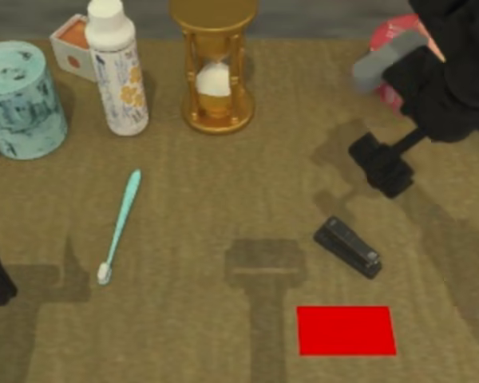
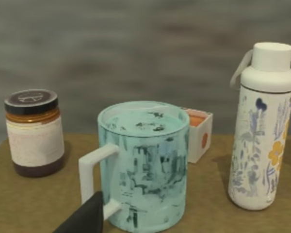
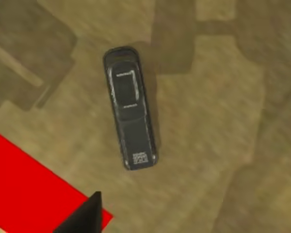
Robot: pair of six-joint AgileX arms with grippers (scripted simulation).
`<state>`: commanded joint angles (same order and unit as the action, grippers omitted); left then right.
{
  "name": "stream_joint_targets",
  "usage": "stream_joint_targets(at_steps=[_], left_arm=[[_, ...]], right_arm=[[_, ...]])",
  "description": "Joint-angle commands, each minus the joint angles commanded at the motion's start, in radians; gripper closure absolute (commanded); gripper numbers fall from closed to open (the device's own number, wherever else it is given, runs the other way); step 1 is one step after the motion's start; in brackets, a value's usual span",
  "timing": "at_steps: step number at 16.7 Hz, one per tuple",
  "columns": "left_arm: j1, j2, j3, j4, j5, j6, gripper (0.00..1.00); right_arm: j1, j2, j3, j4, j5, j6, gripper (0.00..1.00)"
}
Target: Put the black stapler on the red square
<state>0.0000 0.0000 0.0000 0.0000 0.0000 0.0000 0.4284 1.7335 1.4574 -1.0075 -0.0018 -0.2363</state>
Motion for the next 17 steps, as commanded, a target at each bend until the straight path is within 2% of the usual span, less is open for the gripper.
stream_joint_targets(at_steps=[4,8,17], left_arm=[[0.0,0.0,0.0,0.0,0.0,0.0,0.0],[0.0,0.0,0.0,0.0,0.0,0.0,0.0],[0.0,0.0,0.0,0.0,0.0,0.0,0.0]], right_arm=[[0.07,0.279,0.254,-0.161,0.001,-0.039,0.0],[0.109,0.435,0.402,-0.245,0.004,-0.059,0.0],[0.111,0.462,0.387,-0.215,0.005,-0.063,0.0]])
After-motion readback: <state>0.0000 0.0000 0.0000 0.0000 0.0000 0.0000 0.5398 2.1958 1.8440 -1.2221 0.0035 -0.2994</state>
